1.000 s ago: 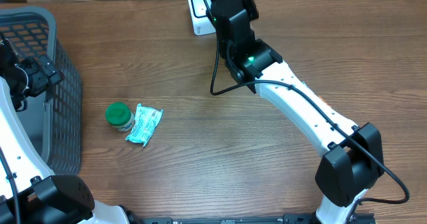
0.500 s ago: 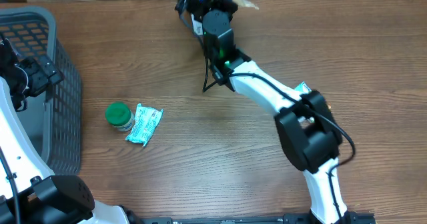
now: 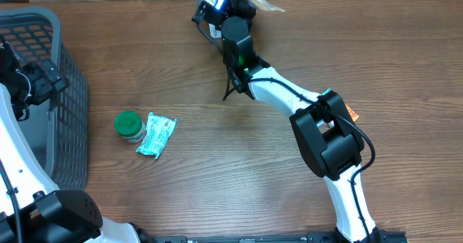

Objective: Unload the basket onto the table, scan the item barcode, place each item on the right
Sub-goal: 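Hold the snack bag in front of the white scanner, then carry the snack bag right and set it beside the packets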

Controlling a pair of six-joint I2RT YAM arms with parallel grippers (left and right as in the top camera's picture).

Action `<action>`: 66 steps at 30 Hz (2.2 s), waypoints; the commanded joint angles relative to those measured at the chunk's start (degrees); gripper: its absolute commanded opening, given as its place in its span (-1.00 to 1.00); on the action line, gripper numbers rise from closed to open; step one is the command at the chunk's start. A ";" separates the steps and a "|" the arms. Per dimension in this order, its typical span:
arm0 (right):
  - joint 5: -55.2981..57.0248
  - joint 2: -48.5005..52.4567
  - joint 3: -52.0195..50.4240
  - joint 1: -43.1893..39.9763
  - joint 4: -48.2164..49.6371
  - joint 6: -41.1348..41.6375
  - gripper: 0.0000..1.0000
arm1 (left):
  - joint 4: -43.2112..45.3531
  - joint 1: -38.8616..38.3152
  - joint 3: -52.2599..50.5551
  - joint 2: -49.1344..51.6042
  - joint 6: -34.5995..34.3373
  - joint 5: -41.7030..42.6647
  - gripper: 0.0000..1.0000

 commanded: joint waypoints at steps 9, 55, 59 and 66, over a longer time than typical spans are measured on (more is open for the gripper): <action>-4.20 0.81 0.79 -2.45 -0.55 0.15 -0.92 | 0.02 0.24 -0.13 0.57 0.59 -0.57 1.00; -13.62 -39.39 0.79 -3.45 -75.21 67.06 -0.92 | 0.02 0.24 -0.13 0.57 0.59 -0.57 1.00; -19.61 -42.21 0.79 -10.29 -90.47 77.72 -0.92 | 0.02 0.24 -0.13 0.57 0.59 -0.57 0.99; -40.81 -41.51 -4.02 -29.49 -100.63 78.42 -0.92 | 0.02 0.24 -0.13 0.57 0.59 -0.57 0.99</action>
